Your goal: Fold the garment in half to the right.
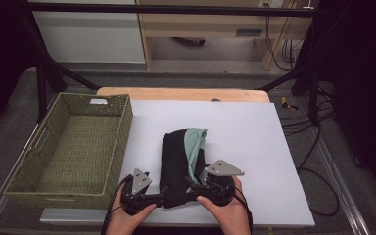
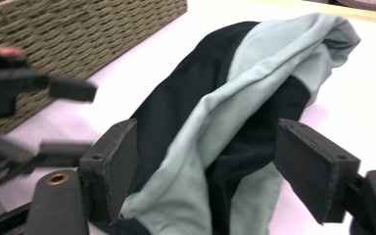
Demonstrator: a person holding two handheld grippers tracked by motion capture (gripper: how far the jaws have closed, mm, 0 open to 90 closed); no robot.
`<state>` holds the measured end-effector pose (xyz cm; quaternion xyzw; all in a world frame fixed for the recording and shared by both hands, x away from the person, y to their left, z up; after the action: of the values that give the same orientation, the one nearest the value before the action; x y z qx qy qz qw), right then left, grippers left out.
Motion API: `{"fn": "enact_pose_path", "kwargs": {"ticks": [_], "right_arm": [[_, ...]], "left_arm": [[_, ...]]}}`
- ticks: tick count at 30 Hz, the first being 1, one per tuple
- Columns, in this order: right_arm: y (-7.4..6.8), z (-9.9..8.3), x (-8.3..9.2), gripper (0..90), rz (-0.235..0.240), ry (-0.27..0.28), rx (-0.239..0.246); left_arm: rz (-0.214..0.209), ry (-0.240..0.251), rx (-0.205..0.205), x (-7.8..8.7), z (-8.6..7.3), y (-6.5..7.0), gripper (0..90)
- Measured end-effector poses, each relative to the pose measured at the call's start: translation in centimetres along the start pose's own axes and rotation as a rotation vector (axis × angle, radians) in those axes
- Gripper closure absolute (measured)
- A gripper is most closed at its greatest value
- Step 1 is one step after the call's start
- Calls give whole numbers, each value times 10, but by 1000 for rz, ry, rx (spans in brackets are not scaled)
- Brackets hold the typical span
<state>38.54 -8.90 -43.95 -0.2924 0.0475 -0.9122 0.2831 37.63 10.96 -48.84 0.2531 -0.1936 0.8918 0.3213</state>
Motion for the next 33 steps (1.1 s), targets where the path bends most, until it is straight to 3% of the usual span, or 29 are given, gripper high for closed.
{"fn": "enact_pose_path", "kwargs": {"ticks": [6, 10, 15, 19, 23, 27, 33], "right_arm": [[2, 14, -7, 398, -3, -24, -1], [-6, 20, -19, 451, -8, -61, 46], [-1, 18, -24, 680, -30, -114, 73], [9, 15, -17, 846, -36, -104, 68], [25, 9, -6, 876, -40, -96, 55], [44, -4, 1, 876, -35, -80, -3], [62, -15, 1, 876, 7, -68, -35]], "left_arm": [[-15, -17, -8, -3, -5, 6, 206], [-23, -21, -12, -5, -5, 9, 206], [-33, -21, -23, -5, -6, 12, 208], [-37, -22, -28, -5, -5, 13, 207], [-34, -17, -32, -3, -4, 14, 208], [-47, -27, -40, -3, -8, 17, 210], [-84, -27, -38, -7, -9, 28, 248]]}}
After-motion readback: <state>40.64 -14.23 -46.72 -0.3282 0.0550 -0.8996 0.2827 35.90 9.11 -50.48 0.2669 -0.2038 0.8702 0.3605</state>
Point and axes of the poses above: each handheld gripper's, and its own axes: x roughly backward along the jaws, z roughly out of its top, y roughly to its right, the point moved 5 cm from there along -x, roughly forward along the jaws, and after that the axes turned 11 degrees about -x, right-handed, at the moved point
